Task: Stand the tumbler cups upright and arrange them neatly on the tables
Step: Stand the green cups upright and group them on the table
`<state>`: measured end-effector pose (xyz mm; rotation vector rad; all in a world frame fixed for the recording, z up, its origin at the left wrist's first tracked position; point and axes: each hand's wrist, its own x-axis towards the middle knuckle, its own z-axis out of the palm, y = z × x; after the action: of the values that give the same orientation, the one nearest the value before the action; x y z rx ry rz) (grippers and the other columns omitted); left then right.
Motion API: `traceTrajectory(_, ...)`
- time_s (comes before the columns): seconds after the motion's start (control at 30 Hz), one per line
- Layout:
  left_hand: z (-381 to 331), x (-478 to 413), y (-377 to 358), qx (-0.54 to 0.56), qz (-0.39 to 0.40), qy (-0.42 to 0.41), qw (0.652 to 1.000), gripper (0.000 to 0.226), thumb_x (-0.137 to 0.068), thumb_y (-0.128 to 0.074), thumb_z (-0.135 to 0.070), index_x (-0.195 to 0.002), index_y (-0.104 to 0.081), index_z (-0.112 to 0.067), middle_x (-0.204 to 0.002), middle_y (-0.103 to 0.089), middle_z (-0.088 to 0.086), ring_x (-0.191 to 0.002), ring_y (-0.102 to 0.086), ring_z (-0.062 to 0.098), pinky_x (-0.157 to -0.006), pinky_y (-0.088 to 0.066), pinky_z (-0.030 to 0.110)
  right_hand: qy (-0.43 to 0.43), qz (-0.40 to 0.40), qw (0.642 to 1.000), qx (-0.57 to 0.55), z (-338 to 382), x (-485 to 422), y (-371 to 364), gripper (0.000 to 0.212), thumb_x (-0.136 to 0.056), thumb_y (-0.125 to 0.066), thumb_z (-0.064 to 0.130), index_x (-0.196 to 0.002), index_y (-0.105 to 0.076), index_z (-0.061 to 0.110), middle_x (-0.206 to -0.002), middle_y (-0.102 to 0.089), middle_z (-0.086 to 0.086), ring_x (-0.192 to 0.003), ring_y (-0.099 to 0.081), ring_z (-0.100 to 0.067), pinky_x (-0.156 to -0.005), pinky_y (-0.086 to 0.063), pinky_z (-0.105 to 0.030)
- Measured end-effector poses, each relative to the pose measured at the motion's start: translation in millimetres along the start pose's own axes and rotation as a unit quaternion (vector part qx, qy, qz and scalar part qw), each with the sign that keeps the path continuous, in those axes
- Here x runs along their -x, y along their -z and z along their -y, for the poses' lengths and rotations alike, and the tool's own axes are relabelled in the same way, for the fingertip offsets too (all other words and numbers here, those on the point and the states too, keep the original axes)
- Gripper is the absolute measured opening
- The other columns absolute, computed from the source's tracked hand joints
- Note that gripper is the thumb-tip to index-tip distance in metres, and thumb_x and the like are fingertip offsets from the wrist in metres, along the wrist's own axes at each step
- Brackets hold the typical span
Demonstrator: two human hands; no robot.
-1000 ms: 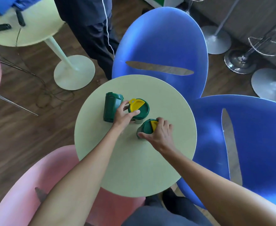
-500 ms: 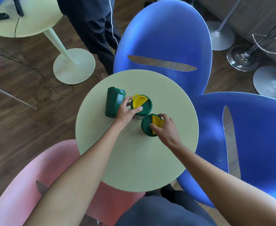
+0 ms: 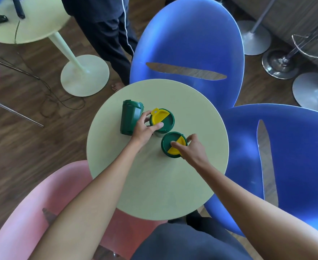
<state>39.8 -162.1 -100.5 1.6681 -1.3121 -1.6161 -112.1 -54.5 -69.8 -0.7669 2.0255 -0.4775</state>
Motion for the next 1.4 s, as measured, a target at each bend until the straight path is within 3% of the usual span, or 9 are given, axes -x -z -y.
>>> traceTrajectory(0.47, 1, 1, 0, -0.001, 0.013, -0.001, 1.0, 0.072, -0.066, -0.081, -0.041, -0.132, -0.053, -0.03, -0.13, -0.058, 0.001, -0.126, -0.053, 0.019, -0.102, -0.049, 0.05, -0.003, 0.009, 1.0, -0.007, 2, 3, -2, 0.061, -0.07, -0.068, 0.06, -0.105, -0.044, 0.016, -0.097, -0.067, -0.013, -0.089, -0.068, -0.031, -0.077, -0.057, -0.046)
traceTrajectory(0.57, -5, 0, 2, -0.047, 0.015, -0.015, 0.999, 0.064, -0.076, -0.079, -0.044, -0.133, -0.054, -0.025, -0.127, -0.059, 0.0, -0.122, -0.053, 0.015, -0.099, -0.05, 0.039, -0.013, 0.023, 1.0, -0.003, 3, 2, 0, 0.062, -0.069, -0.067, 0.061, -0.106, -0.044, 0.017, -0.098, -0.067, -0.012, -0.089, -0.068, -0.03, -0.078, -0.057, -0.045)
traceTrajectory(0.63, -13, -2, 7, -0.101, -0.049, -0.048, 0.993, 0.049, -0.085, -0.068, -0.049, -0.124, -0.061, -0.019, -0.12, -0.063, 0.0, -0.108, -0.058, 0.015, -0.085, -0.05, 0.029, -0.023, 0.037, 0.999, -0.001, 4, 0, 1, 0.062, -0.069, -0.068, 0.06, -0.107, -0.043, 0.017, -0.1, -0.066, -0.011, -0.091, -0.067, -0.03, -0.079, -0.056, -0.045)
traceTrajectory(0.73, -17, -20, 23, -0.151, -0.211, -0.104, 0.96, 0.028, -0.089, -0.061, -0.033, -0.108, -0.064, -0.013, -0.108, -0.065, 0.008, -0.098, -0.06, 0.026, -0.083, -0.051, 0.037, -0.036, 0.05, 0.998, -0.012, 5, -5, 1, 0.063, -0.071, -0.07, 0.057, -0.109, -0.043, 0.015, -0.104, -0.063, -0.011, -0.094, -0.066, -0.03, -0.08, -0.054, -0.045)
traceTrajectory(0.8, -18, -38, 33, -0.195, -0.233, -0.068, 0.95, 0.037, -0.085, -0.061, -0.027, -0.12, -0.059, -0.014, -0.12, -0.058, 0.013, -0.113, -0.052, 0.033, -0.093, -0.046, 0.039, -0.045, 0.057, 0.997, -0.02, 4, -8, 1, 0.064, -0.071, -0.071, 0.057, -0.11, -0.044, 0.014, -0.105, -0.062, -0.011, -0.096, -0.066, -0.03, -0.083, -0.055, -0.047)
traceTrajectory(0.93, -20, -62, 46, -0.321, -0.101, 0.07, 0.939, 0.091, -0.08, -0.072, -0.028, -0.153, -0.019, -0.038, -0.152, -0.026, 0.012, -0.133, -0.032, 0.038, -0.11, -0.032, 0.052, -0.057, 0.068, 0.996, -0.032, -1, -12, 1, 0.065, -0.068, -0.072, 0.058, -0.11, -0.044, 0.016, -0.106, -0.062, -0.011, -0.098, -0.065, -0.029, -0.086, -0.055, -0.047)
traceTrajectory(1.03, -22, -70, 54, -0.319, -0.073, 0.089, 0.941, 0.091, -0.077, -0.075, -0.02, -0.15, -0.025, -0.038, -0.146, -0.036, 0.016, -0.129, -0.04, 0.04, -0.108, -0.035, 0.05, -0.06, 0.071, 0.995, -0.034, -2, -14, 1, 0.064, -0.069, -0.072, 0.057, -0.111, -0.045, 0.016, -0.105, -0.062, -0.01, -0.098, -0.064, -0.028, -0.084, -0.054, -0.044)
traceTrajectory(1.23, -23, -35, 50, -0.298, -0.133, 0.015, 0.945, 0.067, -0.072, -0.079, -0.014, -0.127, -0.044, -0.029, -0.131, -0.048, 0.014, -0.112, -0.053, 0.039, -0.086, -0.04, 0.036, -0.063, 0.072, 0.994, -0.046, -1, -13, 3, 0.064, -0.069, -0.074, 0.055, -0.111, -0.045, 0.016, -0.105, -0.061, -0.01, -0.096, -0.065, -0.027, -0.088, -0.056, -0.047)
traceTrajectory(1.4, 3, 17, 44, -0.263, -0.188, -0.076, 0.943, 0.064, -0.068, -0.081, -0.008, -0.119, -0.044, -0.021, -0.132, -0.042, 0.011, -0.108, -0.059, 0.038, -0.087, -0.047, 0.042, -0.062, 0.077, 0.993, -0.062, 2, -8, 6, 0.06, -0.074, -0.075, 0.05, -0.112, -0.044, 0.015, -0.104, -0.059, -0.01, -0.08, -0.06, -0.022, -0.081, -0.056, -0.041)
